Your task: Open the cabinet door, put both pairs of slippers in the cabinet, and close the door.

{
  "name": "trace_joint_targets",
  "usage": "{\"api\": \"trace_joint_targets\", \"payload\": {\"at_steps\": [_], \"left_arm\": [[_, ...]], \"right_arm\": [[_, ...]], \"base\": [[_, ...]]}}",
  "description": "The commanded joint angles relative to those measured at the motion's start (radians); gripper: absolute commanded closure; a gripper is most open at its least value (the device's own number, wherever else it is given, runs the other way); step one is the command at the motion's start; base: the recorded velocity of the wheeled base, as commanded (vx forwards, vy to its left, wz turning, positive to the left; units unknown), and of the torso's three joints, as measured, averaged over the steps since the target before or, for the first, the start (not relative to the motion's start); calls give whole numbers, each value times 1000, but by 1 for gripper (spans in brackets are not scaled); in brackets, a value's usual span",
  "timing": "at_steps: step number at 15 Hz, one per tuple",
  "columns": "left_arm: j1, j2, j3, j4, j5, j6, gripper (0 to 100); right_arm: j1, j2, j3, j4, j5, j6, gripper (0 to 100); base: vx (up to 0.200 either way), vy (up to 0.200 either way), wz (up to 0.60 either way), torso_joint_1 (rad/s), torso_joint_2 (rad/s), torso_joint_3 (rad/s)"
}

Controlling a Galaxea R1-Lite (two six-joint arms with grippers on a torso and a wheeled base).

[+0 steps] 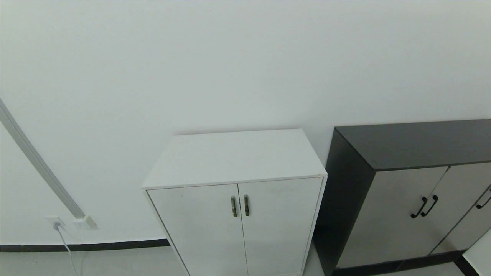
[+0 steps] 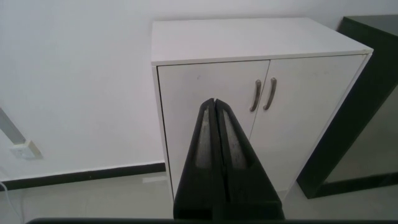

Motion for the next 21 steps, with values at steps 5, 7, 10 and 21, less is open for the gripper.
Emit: {"api": "trace_joint_targets", "payload": {"at_steps": [5, 7, 10, 21], "left_arm": [[-1, 0, 1, 0, 0, 3, 100], [0, 0, 0, 0, 0, 3, 100], [-1, 0, 0, 0, 0, 3, 100], [0, 0, 1, 0, 0, 3, 100]], "right_arm": [[-1, 0, 0, -2, -2, -2, 100], [0, 0, 0, -1, -1, -5, 100], [0, 0, 0, -1, 1, -7, 100], [0, 0, 0, -1, 5, -10, 100]], "base": [[0, 0, 0, 0, 0, 0], [0, 0, 0, 0, 0, 0], [0, 0, 0, 0, 0, 0], [0, 0, 0, 0, 0, 0]]}}
